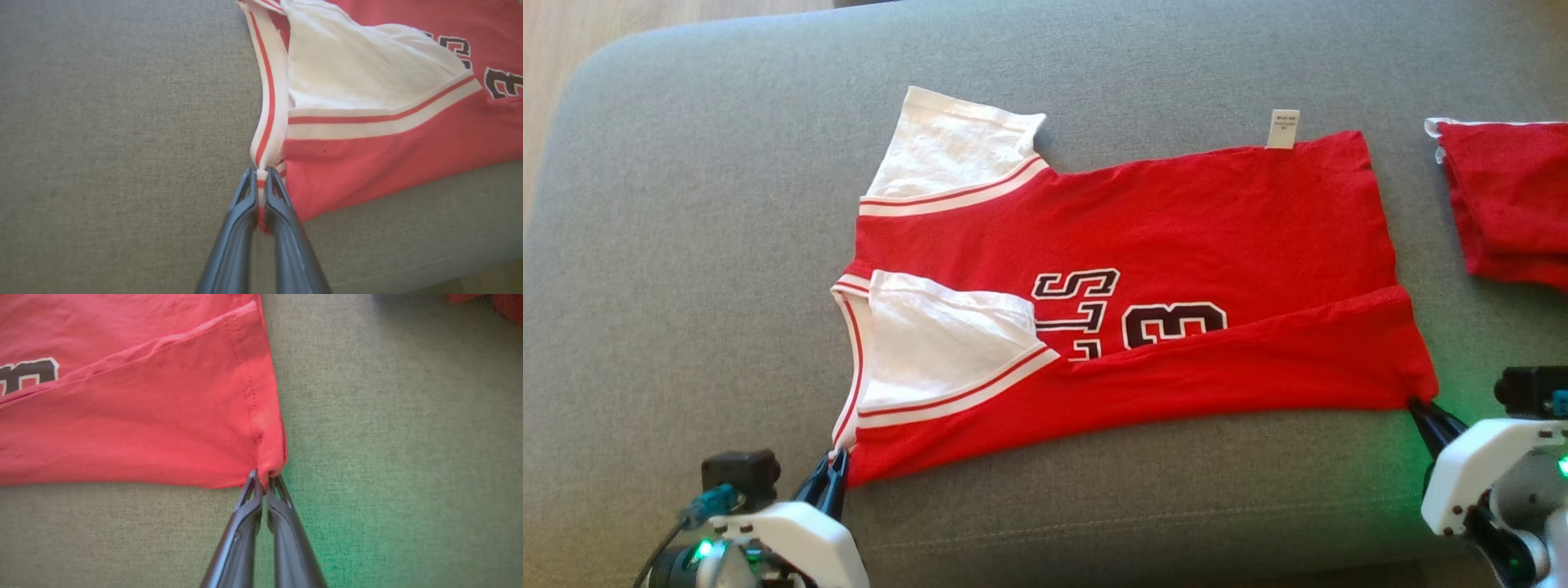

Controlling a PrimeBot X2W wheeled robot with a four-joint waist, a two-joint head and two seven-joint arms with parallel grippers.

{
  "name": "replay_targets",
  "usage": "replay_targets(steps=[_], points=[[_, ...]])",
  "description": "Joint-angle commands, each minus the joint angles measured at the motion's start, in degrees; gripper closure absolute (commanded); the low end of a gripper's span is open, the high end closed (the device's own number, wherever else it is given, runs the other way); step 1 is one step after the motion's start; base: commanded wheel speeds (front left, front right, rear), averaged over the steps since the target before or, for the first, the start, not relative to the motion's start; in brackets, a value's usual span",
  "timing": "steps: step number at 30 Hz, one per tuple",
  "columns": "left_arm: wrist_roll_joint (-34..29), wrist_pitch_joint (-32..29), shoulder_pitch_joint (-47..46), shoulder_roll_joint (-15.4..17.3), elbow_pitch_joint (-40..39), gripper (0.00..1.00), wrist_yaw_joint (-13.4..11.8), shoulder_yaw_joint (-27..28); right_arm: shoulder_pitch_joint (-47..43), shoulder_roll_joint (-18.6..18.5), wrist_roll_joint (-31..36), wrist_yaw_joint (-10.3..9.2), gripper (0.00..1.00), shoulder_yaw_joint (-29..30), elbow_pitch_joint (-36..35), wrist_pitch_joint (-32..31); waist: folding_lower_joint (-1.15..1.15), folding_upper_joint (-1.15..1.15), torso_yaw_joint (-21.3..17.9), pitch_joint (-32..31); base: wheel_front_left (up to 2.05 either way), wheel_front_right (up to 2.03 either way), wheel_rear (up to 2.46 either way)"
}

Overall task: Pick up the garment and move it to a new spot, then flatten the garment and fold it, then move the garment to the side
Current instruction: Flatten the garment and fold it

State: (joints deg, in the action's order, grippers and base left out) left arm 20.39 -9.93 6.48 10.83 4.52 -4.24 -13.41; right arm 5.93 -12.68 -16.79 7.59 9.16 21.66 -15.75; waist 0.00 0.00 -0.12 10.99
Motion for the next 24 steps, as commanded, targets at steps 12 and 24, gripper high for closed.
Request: replay_targets(steps=[12, 24], points=[[-1.0, 1.06, -4.69, 2.24, -8.85, 0.0, -4.41, 4.8, -2.77, 1.85, 3.81, -0.1, 0.0, 6.46, -20.67, -2.52, 0.0, 0.0, -0.18, 0.98, 0.0, 0.0, 0.0], [-1.24, -9.68, -40.07, 7.3, 0.27, 0.0, 5.45, 1.19, 19.9, 5.47, 8.67, -0.1, 0.0, 2.25, -13.02, 0.04, 0.0, 0.0, -3.05, 10.82, 0.0, 0.0, 0.0]])
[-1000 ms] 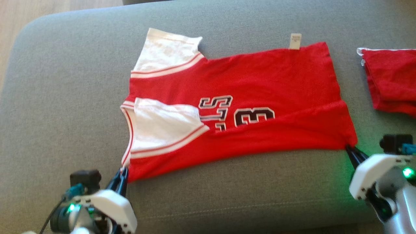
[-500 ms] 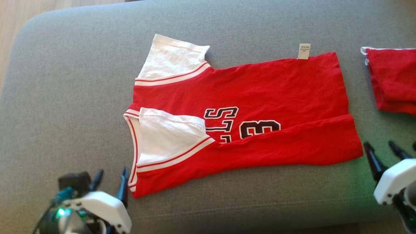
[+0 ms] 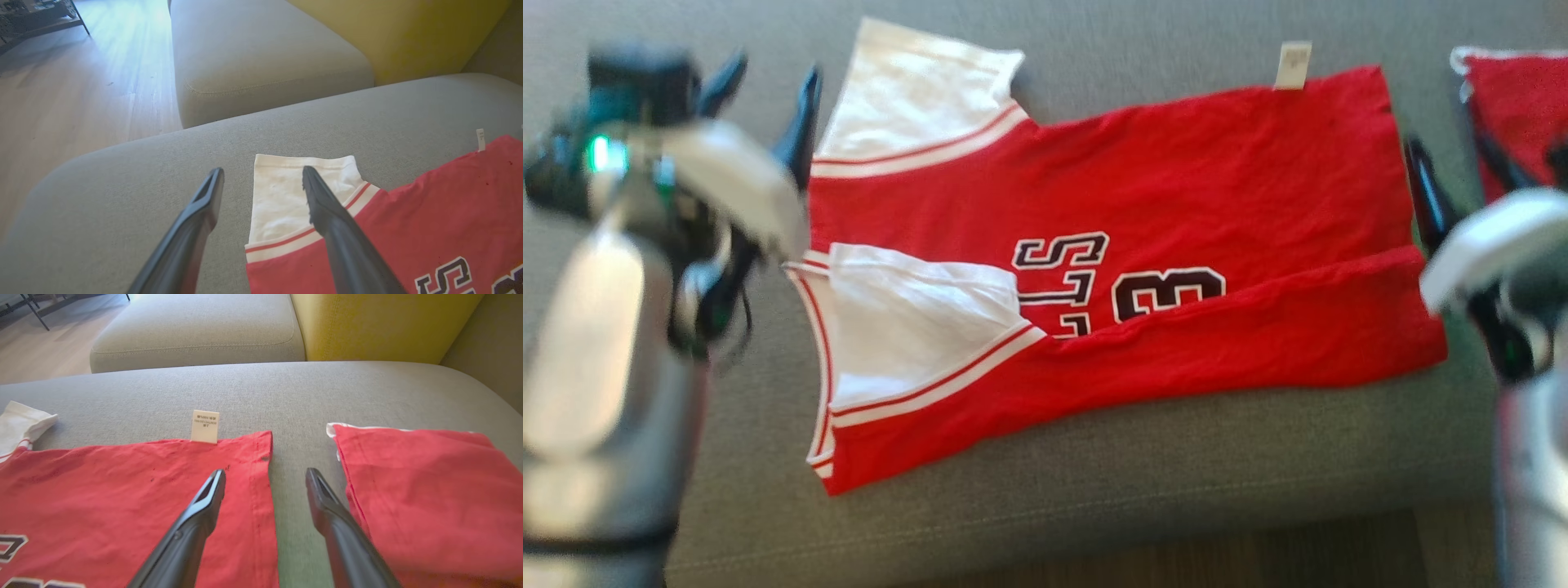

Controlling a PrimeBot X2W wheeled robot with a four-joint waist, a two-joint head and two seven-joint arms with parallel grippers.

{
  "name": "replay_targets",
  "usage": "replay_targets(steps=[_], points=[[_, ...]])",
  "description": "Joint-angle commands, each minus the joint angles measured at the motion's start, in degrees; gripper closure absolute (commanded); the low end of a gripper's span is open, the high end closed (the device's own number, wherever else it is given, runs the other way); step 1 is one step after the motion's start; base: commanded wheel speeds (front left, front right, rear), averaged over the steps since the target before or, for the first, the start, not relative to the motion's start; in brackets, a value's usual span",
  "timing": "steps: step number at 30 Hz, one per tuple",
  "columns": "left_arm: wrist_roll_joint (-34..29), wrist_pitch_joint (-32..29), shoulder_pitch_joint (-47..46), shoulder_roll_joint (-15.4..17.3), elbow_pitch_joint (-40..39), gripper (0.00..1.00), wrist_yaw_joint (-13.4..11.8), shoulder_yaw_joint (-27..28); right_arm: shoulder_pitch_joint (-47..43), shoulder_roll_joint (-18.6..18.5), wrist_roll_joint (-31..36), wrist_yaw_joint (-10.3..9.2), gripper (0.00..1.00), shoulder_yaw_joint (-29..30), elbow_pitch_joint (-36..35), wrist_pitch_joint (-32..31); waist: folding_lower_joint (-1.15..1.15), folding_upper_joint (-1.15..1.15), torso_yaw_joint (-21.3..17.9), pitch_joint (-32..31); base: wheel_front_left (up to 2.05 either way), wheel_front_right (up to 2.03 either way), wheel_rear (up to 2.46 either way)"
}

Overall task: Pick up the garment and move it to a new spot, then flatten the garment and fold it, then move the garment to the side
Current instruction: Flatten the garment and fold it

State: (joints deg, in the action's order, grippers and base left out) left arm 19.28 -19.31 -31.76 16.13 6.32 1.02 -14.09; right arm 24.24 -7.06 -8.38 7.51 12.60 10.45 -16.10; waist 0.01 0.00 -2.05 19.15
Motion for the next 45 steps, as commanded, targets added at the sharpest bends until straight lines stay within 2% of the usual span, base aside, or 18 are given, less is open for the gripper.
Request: replay_targets(steps=[1, 5, 7, 12, 15, 17, 19, 20, 21, 22, 23, 24, 25, 26, 39, 45], points=[[-0.49, -1.07, -5.04, 2.28, 0.59, 0.0, 1.32, 1.08, 4.3, 0.13, 0.78, -0.02, 0.0, -1.34, 0.37, 0.31, -0.01, 0.0, -1.38, 3.82, 0.0, 0.0, 0.0], [0.28, -3.96, -15.95, 1.71, 9.94, 0.0, 4.64, -2.13, 13.83, 0.54, 3.39, -0.02, 0.0, -2.07, 8.98, 0.14, -0.01, 0.0, -1.88, 7.38, 0.0, 0.0, 0.0], [0.91, -5.03, -20.43, 1.89, 14.51, 0.0, 5.5, -3.44, 17.67, 0.81, 3.8, -0.02, 0.0, -2.44, 13.27, -0.01, -0.01, 0.0, -2.25, 8.73, 0.0, 0.0, 0.0], [2.65, -6.38, -28.73, 2.96, 23.62, 0.0, 6.32, -6.72, 24.6, 1.19, 4.13, -0.02, 0.0, -3.77, 22.3, 0.52, -0.01, 0.0, -3.16, 11.17, 0.0, 0.0, 0.0], [3.57, -6.03, -31.99, 3.53, 26.74, 0.0, 6.42, -9.25, 27.47, 1.36, 4.48, -0.02, 0.0, -4.5, 26.29, 1.09, -0.01, 0.0, -3.36, 11.98, 0.0, 0.0, 0.0], [4.79, -6.06, -33.26, 3.87, 27.98, 0.0, 6.44, -11.75, 28.97, 1.4, 4.78, -0.02, 0.04, -4.94, 28.31, 1.7, -0.01, 0.0, -3.36, 12.17, 0.0, 0.0, 0.0], [6.29, -6.33, -34.27, 4.35, 29.03, 0.0, 6.45, -13.97, 30.13, 1.33, 5.36, -0.02, 0.2, -5.47, 29.96, 2.27, -0.01, 0.0, -3.29, 12.23, 0.0, 0.0, 0.0], [6.29, -6.33, -34.27, 4.35, 29.03, 0.0, 6.45, -13.97, 30.13, 1.33, 5.36, -0.02, 0.2, -5.47, 29.96, 2.27, -0.01, 0.0, -3.29, 12.23, 0.0, 0.0, 0.0], [7.01, -6.46, -34.71, 4.61, 29.45, 0.0, 6.45, -15.02, 30.58, 1.34, 5.59, -0.02, 0.29, -5.7, 30.73, 2.36, -0.01, 0.0, -3.24, 12.21, 0.0, 0.0, 0.0], [8.22, -6.56, -35.48, 5.2, 30.17, 0.0, 6.46, -16.81, 31.19, 1.36, 6.13, -0.02, 0.55, -6.2, 31.95, 2.43, -0.01, 0.0, -3.18, 12.09, 0.0, 0.0, 0.0], [8.22, -6.56, -35.48, 5.2, 30.17, 0.0, 6.46, -16.81, 31.19, 1.36, 6.13, -0.02, 0.55, -6.2, 31.95, 2.43, -0.01, 0.0, -3.18, 12.09, 0.0, 0.0, 0.0], [8.86, -6.55, -35.82, 5.45, 30.43, 0.0, 6.46, -17.57, 31.45, 1.38, 6.34, -0.02, 0.65, -6.47, 32.47, 2.39, -0.01, 0.0, -3.16, 12.04, 0.0, 0.0, 0.0], [9.89, -6.6, -36.53, 6.01, 30.9, 0.0, 6.46, -18.91, 31.95, 1.42, 6.56, -0.02, 0.96, -6.77, 33.25, 2.36, -0.01, 0.0, -3.14, 11.99, 0.0, 0.0, 0.0], [10.28, -6.68, -36.87, 6.33, 31.13, 0.0, 6.46, -19.58, 32.17, 1.42, 6.68, -0.02, 1.0, -6.96, 33.53, 2.37, -0.01, 0.0, -3.14, 11.96, 0.0, 0.0, 0.0], [13.33, -8.74, -42.71, 10.14, 33.78, 0.0, 6.47, -25.95, 34.42, 1.79, 6.25, -0.02, 1.0, -8.45, 34.69, 4.14, -0.01, 0.0, -4.47, 13.99, 0.0, 0.0, 0.0], [14.93, -10.87, -44.14, 9.94, 37.2, 0.0, 6.47, -27.72, 35.28, 2.2, 5.14, -0.02, 1.0, -9.38, 35.55, 4.99, -0.01, 0.0, -5.65, 14.6, 0.0, 0.0, 0.0]])
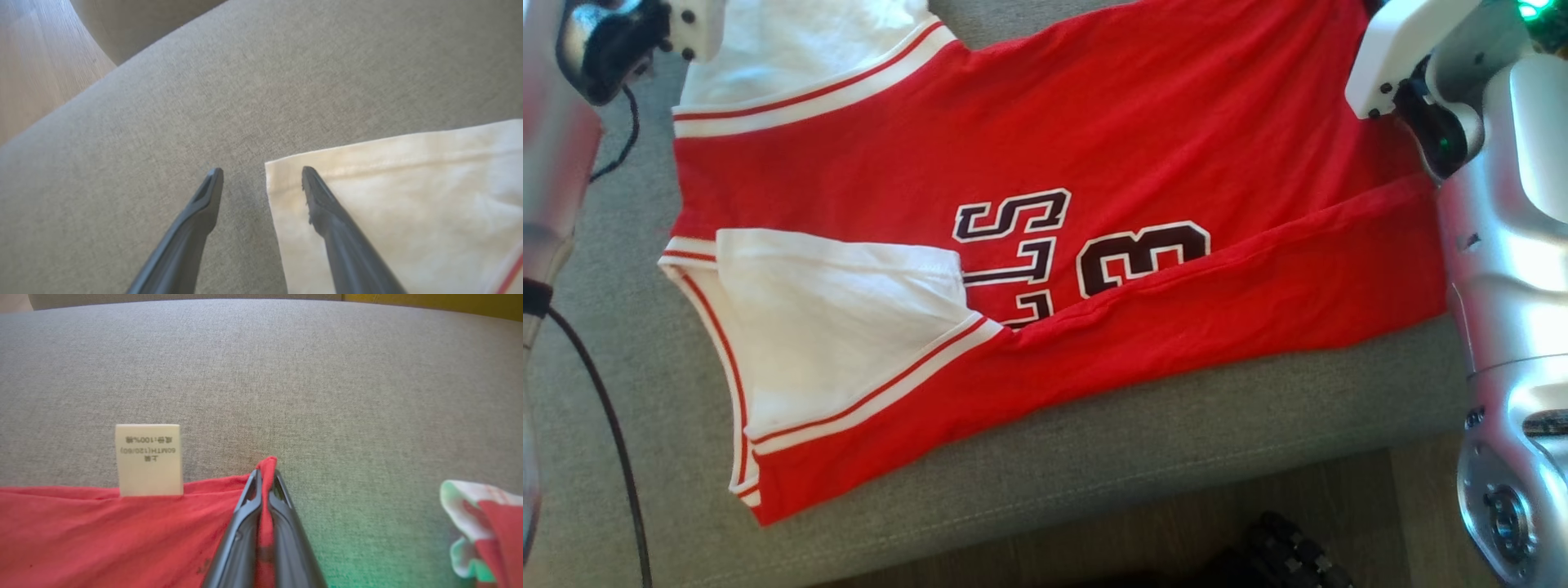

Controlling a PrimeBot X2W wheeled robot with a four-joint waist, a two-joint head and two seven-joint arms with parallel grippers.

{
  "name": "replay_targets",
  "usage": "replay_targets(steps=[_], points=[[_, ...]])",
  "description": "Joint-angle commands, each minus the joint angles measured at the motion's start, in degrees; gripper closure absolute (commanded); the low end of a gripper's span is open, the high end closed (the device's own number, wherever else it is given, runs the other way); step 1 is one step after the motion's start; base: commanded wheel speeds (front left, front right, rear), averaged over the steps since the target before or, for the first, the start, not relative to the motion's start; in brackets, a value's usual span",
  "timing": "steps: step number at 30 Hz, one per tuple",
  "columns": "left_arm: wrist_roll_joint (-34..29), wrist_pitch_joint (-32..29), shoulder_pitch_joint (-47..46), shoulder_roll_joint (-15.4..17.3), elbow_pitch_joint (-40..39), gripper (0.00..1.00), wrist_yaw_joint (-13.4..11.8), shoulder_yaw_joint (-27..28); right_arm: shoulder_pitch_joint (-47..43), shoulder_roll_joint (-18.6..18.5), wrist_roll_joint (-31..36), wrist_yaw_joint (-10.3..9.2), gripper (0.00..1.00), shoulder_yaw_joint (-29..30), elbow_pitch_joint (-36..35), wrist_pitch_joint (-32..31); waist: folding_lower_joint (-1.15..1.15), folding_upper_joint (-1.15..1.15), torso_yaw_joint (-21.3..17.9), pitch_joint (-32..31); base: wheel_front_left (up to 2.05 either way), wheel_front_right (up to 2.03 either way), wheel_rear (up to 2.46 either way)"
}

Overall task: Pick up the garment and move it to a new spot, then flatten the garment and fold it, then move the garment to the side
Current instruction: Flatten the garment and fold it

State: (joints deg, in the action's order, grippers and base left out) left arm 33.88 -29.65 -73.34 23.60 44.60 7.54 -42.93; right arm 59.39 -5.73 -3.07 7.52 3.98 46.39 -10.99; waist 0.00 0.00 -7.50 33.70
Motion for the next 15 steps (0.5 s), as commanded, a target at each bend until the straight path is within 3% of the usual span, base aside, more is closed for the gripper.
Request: replay_targets(steps=[1, 2, 4, 5, 10, 15], points=[[0.89, -1.32, -2.52, 2.46, -0.8, 0.0, -0.06, 0.59, 0.28, 0.86, -0.3, -0.03, 1.0, -0.79, -0.24, -0.01, 0.0, 0.0, -0.34, 0.0, 0.0, 0.0, 0.0], [1.51, -2.31, -2.41, 2.51, -0.71, 0.33, -0.06, -0.15, 0.4, 0.8, -0.41, -0.03, 1.0, -0.85, -0.08, 0.05, 0.0, 0.0, -0.45, -0.09, 0.0, 0.0, 0.0], [2.33, -3.82, -2.52, 3.0, -0.9, 0.88, -0.06, -1.58, 0.65, 0.55, -0.49, -0.03, 1.0, -0.87, 0.17, 0.13, 0.0, 0.0, -0.6, -0.26, 0.0, 0.0, 0.0], [2.63, -3.85, -2.69, 3.32, -1.16, 1.0, -0.06, -2.04, 0.8, 0.44, -0.49, -0.03, 1.0, -0.92, 0.26, 0.16, 0.0, 0.0, -0.64, -0.32, 0.0, 0.0, 0.0], [3.46, -1.94, -3.4, 4.49, -2.06, 1.0, -0.06, -3.9, 1.38, 0.52, -1.52, -0.03, 1.0, -1.78, 0.61, 0.9, 0.0, 0.0, -0.65, -0.54, 0.0, 0.0, 0.0], [1.45, 7.94, -5.53, 5.87, -2.13, 1.0, -0.08, -3.89, 2.28, 0.24, -3.33, -0.03, 1.0, -2.84, 0.54, 2.96, 0.0, 0.0, -0.13, -0.48, 0.0, 0.0, 0.0]])
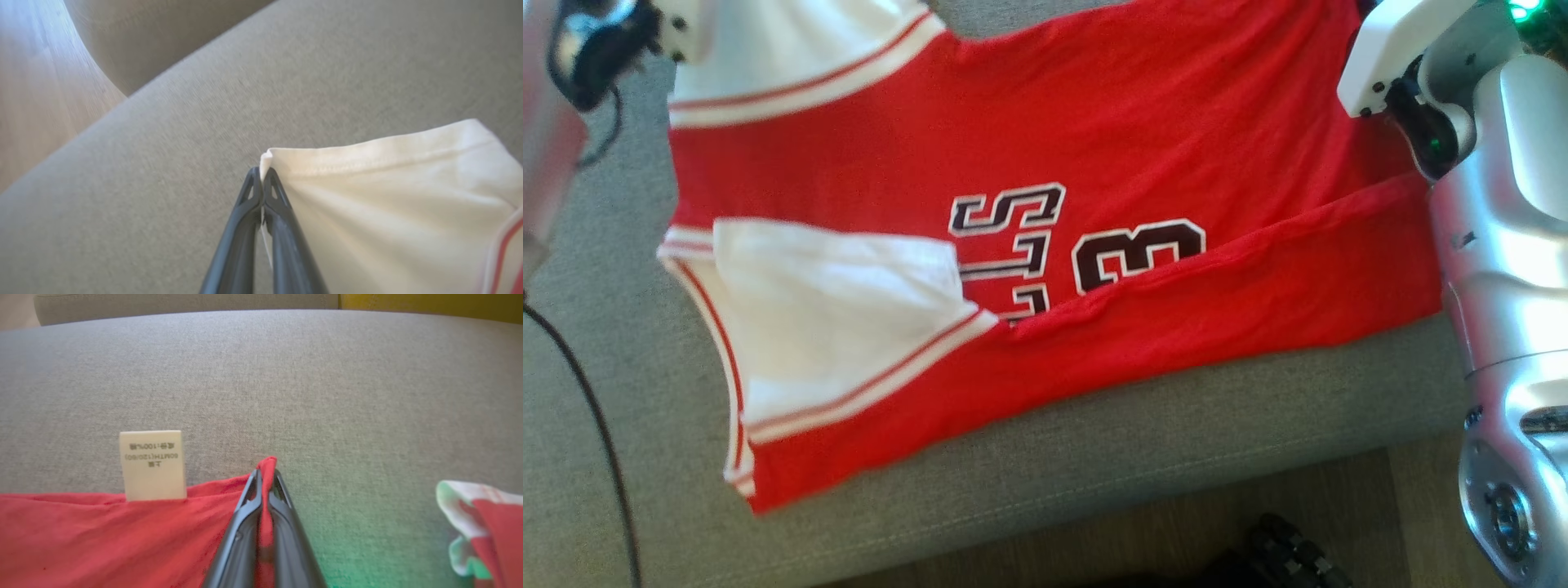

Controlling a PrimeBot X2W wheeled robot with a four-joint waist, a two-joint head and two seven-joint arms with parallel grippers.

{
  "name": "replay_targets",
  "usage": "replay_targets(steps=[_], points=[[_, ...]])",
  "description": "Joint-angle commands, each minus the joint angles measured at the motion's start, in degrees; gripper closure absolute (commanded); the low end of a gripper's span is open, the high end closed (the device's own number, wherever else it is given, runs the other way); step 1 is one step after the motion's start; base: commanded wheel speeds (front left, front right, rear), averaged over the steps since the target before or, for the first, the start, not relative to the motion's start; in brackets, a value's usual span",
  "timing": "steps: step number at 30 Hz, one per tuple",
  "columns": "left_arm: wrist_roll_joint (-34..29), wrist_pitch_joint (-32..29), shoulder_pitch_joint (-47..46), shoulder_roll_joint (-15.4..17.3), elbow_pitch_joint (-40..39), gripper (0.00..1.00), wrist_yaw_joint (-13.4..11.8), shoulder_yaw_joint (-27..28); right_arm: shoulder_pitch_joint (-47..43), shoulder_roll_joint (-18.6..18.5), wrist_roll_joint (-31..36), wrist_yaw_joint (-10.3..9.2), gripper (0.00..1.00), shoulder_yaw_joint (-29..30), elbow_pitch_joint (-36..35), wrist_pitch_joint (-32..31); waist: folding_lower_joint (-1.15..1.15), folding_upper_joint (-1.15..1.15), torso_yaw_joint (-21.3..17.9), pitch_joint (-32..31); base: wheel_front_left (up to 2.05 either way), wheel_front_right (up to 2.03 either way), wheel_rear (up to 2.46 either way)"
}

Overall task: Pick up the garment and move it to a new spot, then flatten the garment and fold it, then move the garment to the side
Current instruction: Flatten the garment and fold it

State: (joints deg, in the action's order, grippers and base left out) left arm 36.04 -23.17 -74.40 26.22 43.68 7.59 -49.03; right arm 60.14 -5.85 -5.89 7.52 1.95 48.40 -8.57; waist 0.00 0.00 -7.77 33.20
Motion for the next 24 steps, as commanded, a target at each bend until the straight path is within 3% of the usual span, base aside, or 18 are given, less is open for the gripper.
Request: replay_targets(steps=[1, 6, 14, 20, 24], points=[[-1.24, 3.84, -4.91, 3.34, -0.85, 1.0, -0.33, 2.46, 1.81, 0.11, -0.77, -0.03, 1.0, -0.82, -1.48, 1.09, 0.0, 0.0, 0.34, 0.05, 0.0, 0.0, 0.0], [-2.67, 12.12, -6.27, 2.84, 0.92, 1.0, -1.16, 3.27, 3.14, -1.1, -1.58, -0.03, 1.0, -0.32, -1.31, 4.17, 0.0, 0.0, 1.41, -0.14, 0.0, 0.0, 0.0], [-2.97, 26.09, -5.32, 1.69, 1.03, 1.0, -0.45, 2.71, 3.08, -3.61, -4.56, -0.03, 1.0, -2.84, -1.66, 10.24, 0.0, 0.0, 4.04, -1.84, 0.0, 0.0, 0.0], [-2.4, 35.23, 1.24, 3.65, -4.85, 1.0, -0.32, 1.71, -2.57, -8.25, -10.86, -0.03, 1.0, -6.22, -5.88, 12.45, 0.0, 0.0, 6.1, -4.76, 0.0, 0.0, 0.0], [-1.98, 37.31, 7.8, 5.8, -10.74, 1.0, -2.66, 2.78, -8.03, -11.32, -15.11, -0.03, 1.0, -8.08, -10.31, 13.91, 0.0, 0.0, 7.25, -6.98, 0.0, 0.0, 0.0]])
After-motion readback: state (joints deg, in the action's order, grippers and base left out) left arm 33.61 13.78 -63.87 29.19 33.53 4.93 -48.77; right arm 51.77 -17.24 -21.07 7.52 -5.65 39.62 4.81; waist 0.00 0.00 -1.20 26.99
